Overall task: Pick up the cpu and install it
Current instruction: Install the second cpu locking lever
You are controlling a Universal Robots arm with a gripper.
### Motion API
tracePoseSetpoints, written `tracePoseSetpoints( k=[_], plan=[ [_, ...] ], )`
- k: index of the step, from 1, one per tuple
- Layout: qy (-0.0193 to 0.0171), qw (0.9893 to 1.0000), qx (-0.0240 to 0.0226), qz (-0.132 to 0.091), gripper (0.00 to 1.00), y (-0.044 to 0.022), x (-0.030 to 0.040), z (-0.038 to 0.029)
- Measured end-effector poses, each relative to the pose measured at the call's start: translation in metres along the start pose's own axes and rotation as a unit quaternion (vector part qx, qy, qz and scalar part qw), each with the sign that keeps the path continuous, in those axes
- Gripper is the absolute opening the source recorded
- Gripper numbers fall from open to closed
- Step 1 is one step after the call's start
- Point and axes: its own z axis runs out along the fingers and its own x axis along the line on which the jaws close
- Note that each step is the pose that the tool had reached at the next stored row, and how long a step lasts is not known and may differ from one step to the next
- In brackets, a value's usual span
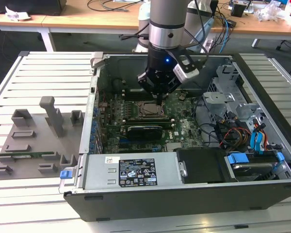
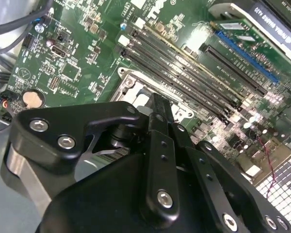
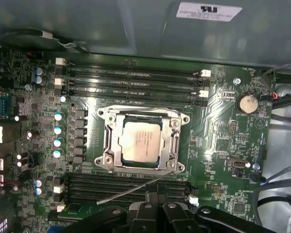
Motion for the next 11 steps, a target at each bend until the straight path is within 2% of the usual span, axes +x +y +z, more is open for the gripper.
tracePoseSetpoints(
  k=[5,9,11],
  plan=[
    [0.0000,1.0000,-0.0005,0.000,0.11,-0.0066,0.0009,0.0020],
    [-0.0008,0.9999,-0.0111,0.000,0.11,-0.0126,0.0044,0.0042],
    [-0.0015,0.9998,-0.0218,0.000,0.11,-0.0169,0.0076,0.0073]
  ],
)
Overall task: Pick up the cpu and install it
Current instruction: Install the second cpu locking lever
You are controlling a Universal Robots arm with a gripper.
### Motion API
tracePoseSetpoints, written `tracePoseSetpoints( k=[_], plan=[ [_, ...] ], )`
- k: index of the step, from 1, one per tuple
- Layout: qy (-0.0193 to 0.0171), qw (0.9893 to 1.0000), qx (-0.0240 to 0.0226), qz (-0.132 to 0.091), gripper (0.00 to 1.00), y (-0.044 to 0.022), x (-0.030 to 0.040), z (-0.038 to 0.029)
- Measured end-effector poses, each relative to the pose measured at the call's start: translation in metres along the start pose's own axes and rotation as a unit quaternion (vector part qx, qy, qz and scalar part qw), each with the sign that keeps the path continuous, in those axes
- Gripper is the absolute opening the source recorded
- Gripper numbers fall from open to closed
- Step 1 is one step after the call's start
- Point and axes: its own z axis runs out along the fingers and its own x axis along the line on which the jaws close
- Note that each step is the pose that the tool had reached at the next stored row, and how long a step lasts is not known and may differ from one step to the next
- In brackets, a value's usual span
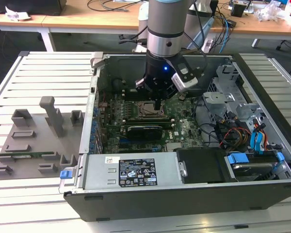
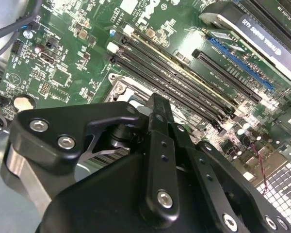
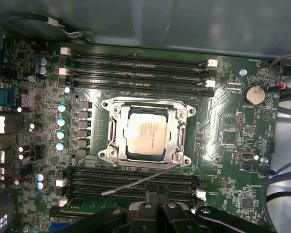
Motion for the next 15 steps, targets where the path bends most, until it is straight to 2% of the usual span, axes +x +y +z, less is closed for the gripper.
tracePoseSetpoints(
  k=[2,3,4,7,9,10,11,12,15],
  plan=[
    [-0.0008,0.9999,-0.0107,0.000,0.11,-0.0028,0.0029,0.0019],
    [-0.0010,0.9999,-0.0137,0.000,0.11,-0.0038,0.0038,0.0026],
    [-0.0018,0.9997,-0.0240,0.000,0.11,-0.0080,0.0073,0.0052],
    [-0.0031,0.9991,-0.0425,0.000,0.11,-0.0165,0.0112,0.0083],
    [-0.0037,0.9987,-0.0513,0.001,0.11,-0.0213,0.0126,0.0097],
    [-0.0039,0.9985,-0.0543,0.001,0.11,-0.0230,0.0130,0.0102],
    [-0.0043,0.9982,-0.0605,0.001,0.11,-0.0270,0.0141,0.0116],
    [-0.0045,0.9979,-0.0640,0.001,0.11,-0.0290,0.0152,0.0128],
    [-0.0052,0.9973,-0.0729,0.001,0.11,-0.0292,0.0183,0.0164]
  ],
)
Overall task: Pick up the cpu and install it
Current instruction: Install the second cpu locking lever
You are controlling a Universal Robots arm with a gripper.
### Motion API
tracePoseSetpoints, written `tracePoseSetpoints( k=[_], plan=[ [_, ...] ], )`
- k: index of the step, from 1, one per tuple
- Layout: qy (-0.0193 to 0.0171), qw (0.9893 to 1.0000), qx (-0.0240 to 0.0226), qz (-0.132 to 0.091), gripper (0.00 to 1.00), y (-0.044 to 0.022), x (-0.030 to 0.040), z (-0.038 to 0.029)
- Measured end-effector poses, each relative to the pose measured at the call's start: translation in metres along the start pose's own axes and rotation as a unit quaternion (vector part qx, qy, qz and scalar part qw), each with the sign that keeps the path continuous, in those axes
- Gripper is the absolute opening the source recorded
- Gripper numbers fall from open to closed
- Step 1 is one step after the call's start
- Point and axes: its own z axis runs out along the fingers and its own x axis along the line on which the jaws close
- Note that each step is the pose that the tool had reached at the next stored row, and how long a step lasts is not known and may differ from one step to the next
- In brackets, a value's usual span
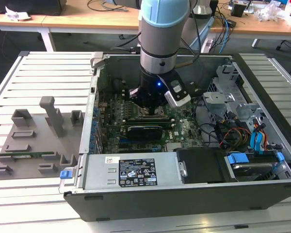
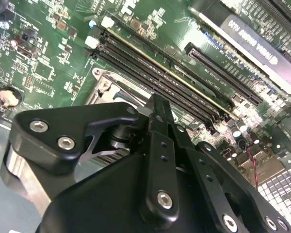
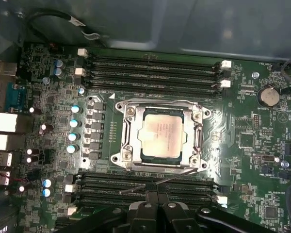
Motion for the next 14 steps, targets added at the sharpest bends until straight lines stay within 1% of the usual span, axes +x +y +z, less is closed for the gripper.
tracePoseSetpoints(
  k=[1,3,4,8,14],
  plan=[
    [-0.0002,1.0000,-0.0022,0.000,0.11,0.0000,0.0011,0.0013],
    [-0.0003,1.0000,-0.0037,0.000,0.11,-0.0002,0.0024,0.0032],
    [-0.0003,1.0000,-0.0043,0.000,0.11,-0.0004,0.0037,0.0060],
    [-0.0003,1.0000,-0.0046,0.000,0.11,-0.0006,0.0079,0.0112],
    [-0.0003,1.0000,-0.0048,0.000,0.11,-0.0008,0.0086,0.0143]
  ],
)
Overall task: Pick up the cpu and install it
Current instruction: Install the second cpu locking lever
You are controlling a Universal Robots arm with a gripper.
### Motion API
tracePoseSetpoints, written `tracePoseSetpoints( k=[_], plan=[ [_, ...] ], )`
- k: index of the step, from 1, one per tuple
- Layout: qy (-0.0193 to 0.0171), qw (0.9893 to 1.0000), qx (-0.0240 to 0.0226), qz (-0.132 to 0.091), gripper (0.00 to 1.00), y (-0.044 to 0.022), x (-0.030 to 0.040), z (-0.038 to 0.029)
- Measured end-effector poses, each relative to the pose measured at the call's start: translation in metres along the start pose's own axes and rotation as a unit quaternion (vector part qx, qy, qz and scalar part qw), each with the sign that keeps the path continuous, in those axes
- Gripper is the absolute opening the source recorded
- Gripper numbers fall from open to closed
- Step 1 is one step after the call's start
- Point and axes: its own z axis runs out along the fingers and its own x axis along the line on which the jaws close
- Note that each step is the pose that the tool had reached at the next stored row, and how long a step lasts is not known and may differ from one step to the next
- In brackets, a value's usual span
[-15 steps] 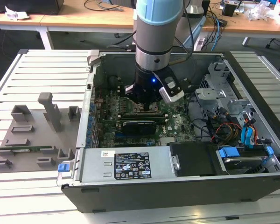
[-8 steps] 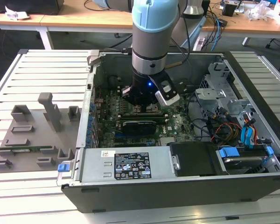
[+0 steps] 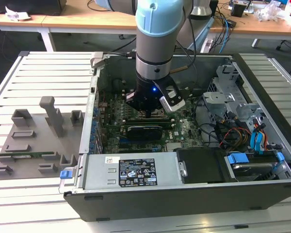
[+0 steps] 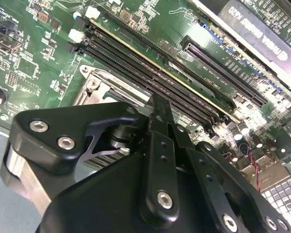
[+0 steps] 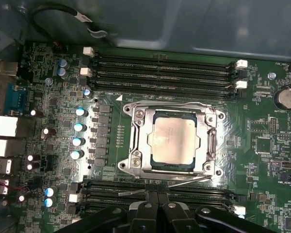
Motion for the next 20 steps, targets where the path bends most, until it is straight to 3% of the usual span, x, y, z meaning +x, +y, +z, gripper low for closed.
tracePoseSetpoints(
  k=[10,18,20],
  plan=[
    [-0.0001,1.0000,-0.0007,0.000,0.11,0.0004,0.0053,0.0025],
    [-0.0001,1.0000,-0.0007,0.000,0.11,0.0029,0.0242,0.0129],
    [-0.0001,1.0000,-0.0008,0.000,0.11,0.0032,0.0259,0.0138]
  ],
)
